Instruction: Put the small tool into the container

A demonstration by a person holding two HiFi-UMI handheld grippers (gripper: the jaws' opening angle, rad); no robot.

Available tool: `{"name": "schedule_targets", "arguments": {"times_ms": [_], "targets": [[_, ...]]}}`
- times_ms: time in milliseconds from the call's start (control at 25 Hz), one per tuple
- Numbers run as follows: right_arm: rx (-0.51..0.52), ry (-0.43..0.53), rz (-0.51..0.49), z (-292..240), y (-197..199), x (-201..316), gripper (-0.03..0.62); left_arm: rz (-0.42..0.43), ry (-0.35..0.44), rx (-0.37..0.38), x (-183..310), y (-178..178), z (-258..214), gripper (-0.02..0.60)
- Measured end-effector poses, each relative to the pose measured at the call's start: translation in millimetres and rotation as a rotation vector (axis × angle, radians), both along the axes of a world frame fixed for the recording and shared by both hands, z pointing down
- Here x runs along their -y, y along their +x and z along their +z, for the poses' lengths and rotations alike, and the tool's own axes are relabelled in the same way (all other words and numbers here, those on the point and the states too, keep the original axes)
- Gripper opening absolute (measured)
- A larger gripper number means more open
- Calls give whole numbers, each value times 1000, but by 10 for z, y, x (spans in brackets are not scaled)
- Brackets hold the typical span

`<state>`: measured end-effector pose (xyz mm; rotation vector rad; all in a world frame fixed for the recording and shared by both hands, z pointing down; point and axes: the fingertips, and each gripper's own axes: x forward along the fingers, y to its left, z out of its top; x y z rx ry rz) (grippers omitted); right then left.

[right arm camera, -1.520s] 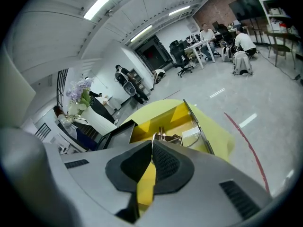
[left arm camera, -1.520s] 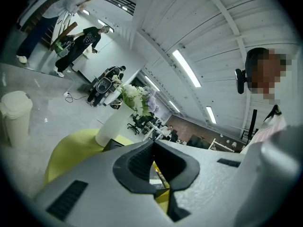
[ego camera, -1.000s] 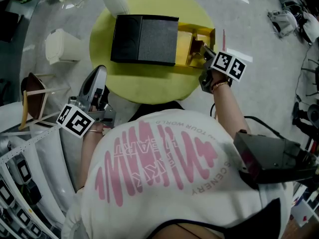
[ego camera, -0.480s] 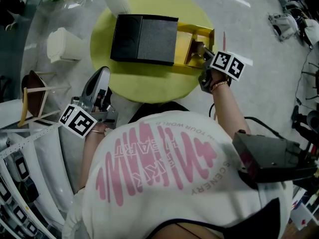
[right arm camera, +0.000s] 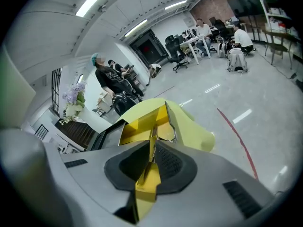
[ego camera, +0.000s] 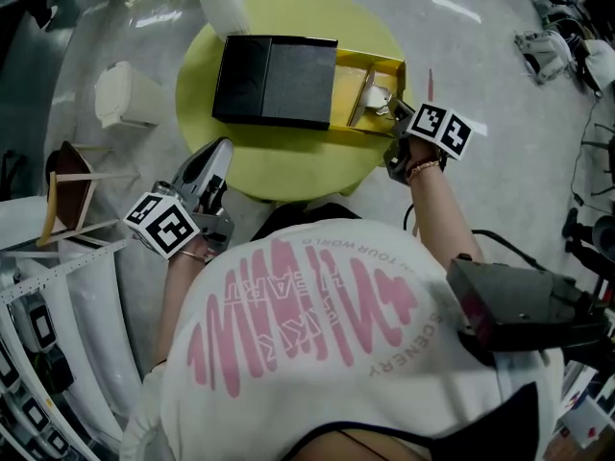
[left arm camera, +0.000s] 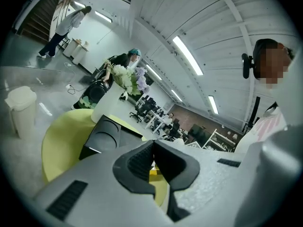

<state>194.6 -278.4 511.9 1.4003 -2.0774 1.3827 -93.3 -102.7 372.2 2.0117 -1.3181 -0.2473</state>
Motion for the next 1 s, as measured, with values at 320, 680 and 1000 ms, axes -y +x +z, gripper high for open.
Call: {"name": "schedule_targets", "arguments": {"times_ms": [320,680,1000], "targets": [[59,11,44,-188,351,-225,31,58,-5,-9,65,399,-39,8],[213,168,44,-835,556,-445,11,124,65,-30,193,958,-319,8],[159,397,-49,-1500,686,-752,8,129,129,5,93,1328,-480,8]]}}
